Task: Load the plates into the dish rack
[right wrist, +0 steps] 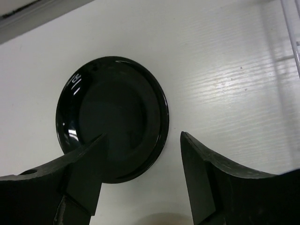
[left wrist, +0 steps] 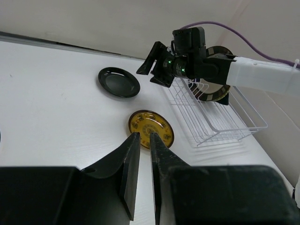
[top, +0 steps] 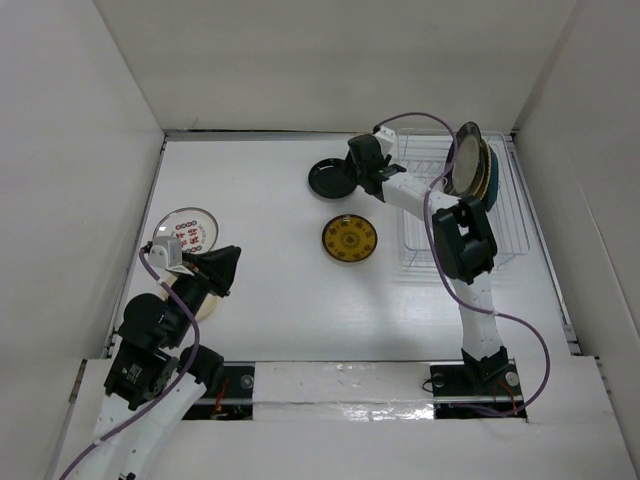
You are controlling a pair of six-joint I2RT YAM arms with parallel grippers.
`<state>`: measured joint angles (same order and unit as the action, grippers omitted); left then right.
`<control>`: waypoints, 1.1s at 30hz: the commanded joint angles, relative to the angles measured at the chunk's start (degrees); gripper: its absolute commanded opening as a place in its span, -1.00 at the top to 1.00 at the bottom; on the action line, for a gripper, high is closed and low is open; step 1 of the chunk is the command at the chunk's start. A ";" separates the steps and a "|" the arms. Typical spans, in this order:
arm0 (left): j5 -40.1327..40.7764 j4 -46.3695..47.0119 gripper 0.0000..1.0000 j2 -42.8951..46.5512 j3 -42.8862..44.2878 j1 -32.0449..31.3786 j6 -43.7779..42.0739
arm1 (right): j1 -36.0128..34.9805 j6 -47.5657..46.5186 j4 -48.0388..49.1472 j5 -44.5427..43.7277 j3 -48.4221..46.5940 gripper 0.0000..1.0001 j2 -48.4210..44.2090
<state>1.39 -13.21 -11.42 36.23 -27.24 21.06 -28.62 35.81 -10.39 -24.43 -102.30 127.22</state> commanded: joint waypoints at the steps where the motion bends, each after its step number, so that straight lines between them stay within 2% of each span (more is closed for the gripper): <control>1: -1.04 2.49 0.75 0.70 0.69 0.17 -0.49 | 0.75 9.61 0.81 -3.44 -1.59 -0.35 0.66; 5: -1.04 2.58 0.75 1.66 0.69 0.17 -0.58 | 1.90 11.47 1.87 2.44 -1.14 -0.30 2.94; 13: -2.71 2.58 0.75 2.10 0.77 0.17 -0.76 | 2.52 16.21 2.48 6.23 -1.32 -0.17 6.02; 16: -2.79 2.58 0.75 2.10 0.77 0.17 -0.76 | 2.52 17.44 3.27 8.51 -1.93 -0.07 6.99; 19: -2.62 2.49 0.75 2.19 0.77 0.17 -0.84 | 3.05 18.94 4.50 11.76 -2.11 0.14 8.66; 22: -2.53 2.40 0.75 2.37 0.77 0.17 -0.84 | 3.05 20.26 7.04 14.14 -0.62 0.49 8.93; 23: -2.53 2.49 0.75 2.28 0.86 0.17 -0.84 | 3.05 20.44 7.75 14.40 0.51 0.68 8.75; 26: -2.71 2.49 0.75 2.10 0.86 0.17 -0.85 | 2.52 20.26 9.78 13.01 2.45 1.00 6.38; 33: -2.88 2.58 0.75 2.10 0.77 0.17 -0.84 | -0.64 15.52 21.81 11.77 7.29 1.00 -2.75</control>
<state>-0.64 -13.15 -9.82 36.23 -27.24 20.86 -26.68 54.15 2.39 -11.62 -95.96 132.00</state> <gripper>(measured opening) 0.124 0.042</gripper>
